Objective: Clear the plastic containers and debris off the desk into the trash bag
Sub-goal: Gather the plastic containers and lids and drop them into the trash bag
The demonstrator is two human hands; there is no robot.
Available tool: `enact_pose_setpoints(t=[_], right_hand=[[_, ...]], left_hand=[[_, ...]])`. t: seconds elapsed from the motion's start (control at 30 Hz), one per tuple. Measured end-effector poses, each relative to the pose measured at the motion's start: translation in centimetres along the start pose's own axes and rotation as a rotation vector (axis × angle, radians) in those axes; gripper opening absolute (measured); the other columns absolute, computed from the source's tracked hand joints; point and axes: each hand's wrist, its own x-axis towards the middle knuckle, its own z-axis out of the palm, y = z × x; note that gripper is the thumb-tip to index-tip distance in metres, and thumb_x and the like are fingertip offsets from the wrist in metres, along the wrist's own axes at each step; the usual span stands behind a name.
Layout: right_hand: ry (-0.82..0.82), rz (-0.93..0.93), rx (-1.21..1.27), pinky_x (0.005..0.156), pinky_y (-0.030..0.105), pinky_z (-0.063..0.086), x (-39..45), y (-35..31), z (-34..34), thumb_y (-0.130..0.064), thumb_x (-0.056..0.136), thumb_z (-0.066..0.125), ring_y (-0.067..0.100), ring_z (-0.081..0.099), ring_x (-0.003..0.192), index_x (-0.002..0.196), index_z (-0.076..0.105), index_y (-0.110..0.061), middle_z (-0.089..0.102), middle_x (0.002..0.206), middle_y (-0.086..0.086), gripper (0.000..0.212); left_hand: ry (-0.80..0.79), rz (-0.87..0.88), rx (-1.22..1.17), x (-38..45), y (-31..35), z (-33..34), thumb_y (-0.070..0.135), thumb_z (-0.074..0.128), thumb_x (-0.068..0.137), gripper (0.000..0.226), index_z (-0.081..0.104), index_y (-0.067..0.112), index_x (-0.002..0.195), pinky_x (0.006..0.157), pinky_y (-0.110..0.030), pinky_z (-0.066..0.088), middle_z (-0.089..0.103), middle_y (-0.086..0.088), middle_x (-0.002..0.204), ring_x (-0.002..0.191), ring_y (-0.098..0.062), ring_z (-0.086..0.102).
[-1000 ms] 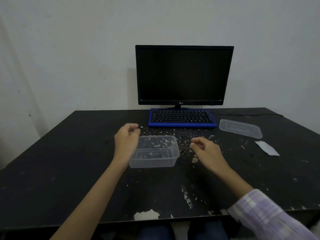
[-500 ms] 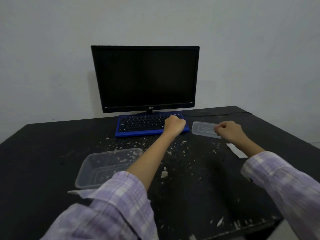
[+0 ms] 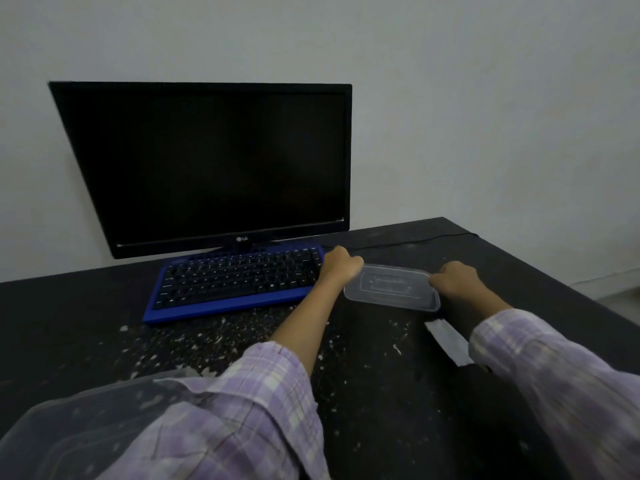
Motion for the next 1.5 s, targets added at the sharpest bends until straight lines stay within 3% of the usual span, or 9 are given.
enact_pose_setpoints(t=[0.1,0.2,0.3,0.43,0.77,0.97,1.13,1.3,1.5], right_hand=[[-0.018,0.005,0.016,0.068,0.031,0.042,0.7,0.3,0.4,-0.018,0.090,0.054,0.025,0.053,0.078,0.092,0.064,0.007,0.057,0.085,0.015,0.027],[-0.014,0.021,0.062,0.069,0.034,0.045,1.2,0.4,0.8,-0.019,0.091,0.053,0.026,0.055,0.078,0.086,0.062,0.003,0.059,0.085,0.016,0.024],[0.004,0.055,0.143,0.080,0.038,0.051,1.2,0.5,0.9,-0.017,0.091,0.052,0.028,0.059,0.083,0.099,0.063,0.006,0.064,0.097,0.020,0.027],[0.011,0.072,0.217,0.073,0.035,0.051,0.9,0.3,0.2,-0.017,0.092,0.052,0.027,0.059,0.080,0.105,0.061,0.008,0.062,0.095,0.020,0.030],[0.152,-0.081,0.530,0.086,0.045,0.055,-2.6,-3.0,-2.6,-0.016,0.088,0.050,0.028,0.061,0.078,0.095,0.068,0.000,0.063,0.086,0.015,0.025],[0.151,-0.158,0.783,0.094,0.043,0.051,-8.5,-6.8,-1.7,-0.040,0.087,0.057,0.024,0.066,0.095,0.079,0.062,-0.024,0.069,0.101,0.007,0.019],[0.080,-0.180,0.943,0.094,0.042,0.051,-14.0,-9.7,1.5,-0.047,0.084,0.062,0.021,0.065,0.097,0.076,0.061,-0.025,0.069,0.096,0.003,0.024],[-0.024,-0.172,1.042,0.093,0.038,0.052,-18.4,-12.2,5.9,-0.040,0.081,0.069,0.016,0.067,0.093,0.085,0.069,-0.015,0.071,0.093,0.002,0.026],[-0.148,-0.196,1.020,0.092,0.036,0.052,-22.9,-14.3,10.7,-0.026,0.074,0.079,0.014,0.067,0.090,0.079,0.075,-0.021,0.073,0.088,-0.002,0.008]], left_hand=[[-0.021,-0.031,-0.003,0.8,-0.3,0.7,0.014,0.044,0.089,0.043,0.047,-0.009,0.124,0.067,-0.035,0.046,0.051,-0.023,0.127,0.108,-0.032,0.055],[-0.059,-0.086,-0.002,1.3,-0.2,1.4,0.017,0.043,0.091,0.053,0.033,-0.004,0.138,0.086,-0.036,0.043,0.042,-0.020,0.139,0.120,-0.034,0.049],[-0.084,-0.111,-0.057,1.2,0.2,1.5,0.019,0.045,0.092,0.062,0.022,-0.001,0.145,0.090,-0.036,0.039,0.034,-0.019,0.147,0.128,-0.035,0.042],[-0.089,-0.099,-0.191,1.1,0.9,0.7,0.019,0.046,0.090,0.057,0.029,0.002,0.143,0.087,-0.036,0.041,0.040,-0.017,0.142,0.123,-0.032,0.046],[0.070,0.002,-0.373,-1.5,2.0,-5.6,0.024,0.052,0.090,0.042,0.048,0.001,0.126,0.098,-0.042,0.048,0.054,-0.015,0.124,0.109,-0.026,0.057],[0.258,-0.012,-0.641,-6.9,-0.6,-12.0,0.017,0.055,0.092,0.023,0.060,0.000,0.108,0.062,-0.021,0.052,0.065,-0.010,0.098,0.082,-0.015,0.065],[0.392,0.003,-0.766,-12.8,-4.3,-16.7,0.009,0.058,0.090,0.019,0.063,-0.001,0.105,0.083,-0.027,0.054,0.068,-0.015,0.103,0.095,-0.020,0.066],[0.511,-0.020,-0.847,-18.3,-9.7,-20.2,0.003,0.067,0.081,0.017,0.069,0.001,0.098,0.088,-0.030,0.055,0.070,-0.012,0.099,0.093,-0.017,0.068],[0.689,-0.032,-0.724,-25.1,-16.3,-22.8,0.002,0.067,0.082,0.013,0.072,0.012,0.088,0.084,-0.025,0.054,0.073,-0.006,0.094,0.090,-0.014,0.068]])
